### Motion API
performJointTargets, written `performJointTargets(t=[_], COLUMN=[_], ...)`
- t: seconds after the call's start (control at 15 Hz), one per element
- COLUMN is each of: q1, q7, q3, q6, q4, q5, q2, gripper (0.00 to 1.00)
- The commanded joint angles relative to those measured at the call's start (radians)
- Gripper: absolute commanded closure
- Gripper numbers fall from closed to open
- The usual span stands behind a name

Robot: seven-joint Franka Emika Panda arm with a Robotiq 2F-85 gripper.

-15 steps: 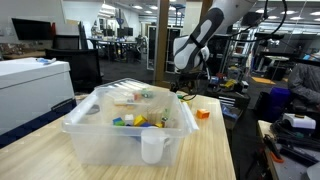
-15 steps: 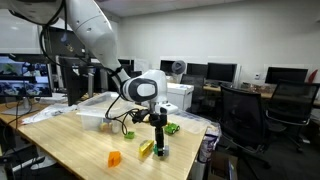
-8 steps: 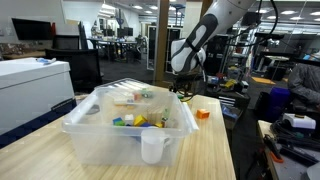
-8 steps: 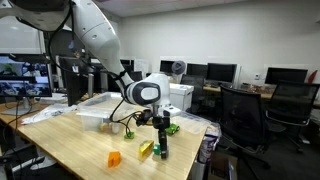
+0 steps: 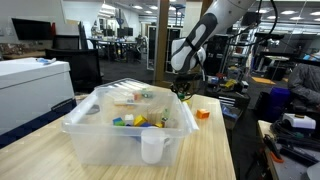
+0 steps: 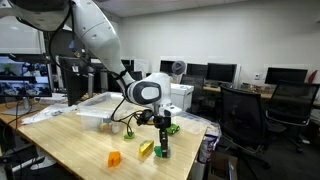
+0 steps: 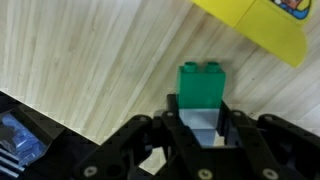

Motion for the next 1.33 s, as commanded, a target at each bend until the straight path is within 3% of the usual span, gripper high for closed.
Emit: performJointTargets(t=[0.0, 0.2, 0.47, 0.8, 0.93, 1.27], q1=[0.021, 0.022, 0.014, 0.034, 0.052, 0.180], q7=[-0.006, -0.001, -0.003, 0.006, 0.005, 0.036], q3=[-0.027, -0.033, -0.009, 0.022, 0.041, 0.109], q6=[-0.026, -0.095, -0.185, -0.219, -0.232, -0.214], q4=[-0.050, -0.056, -0.064, -0.060, -0.060, -0.135], q5=[0.032, 0.037, 0.069, 0.072, 0.065, -0.030], q2=[-0.064, -0.123, -0.301, -0.414, -0.432, -0.449], gripper=[0.89, 0.89, 0.89, 0.89, 0.89, 0.89])
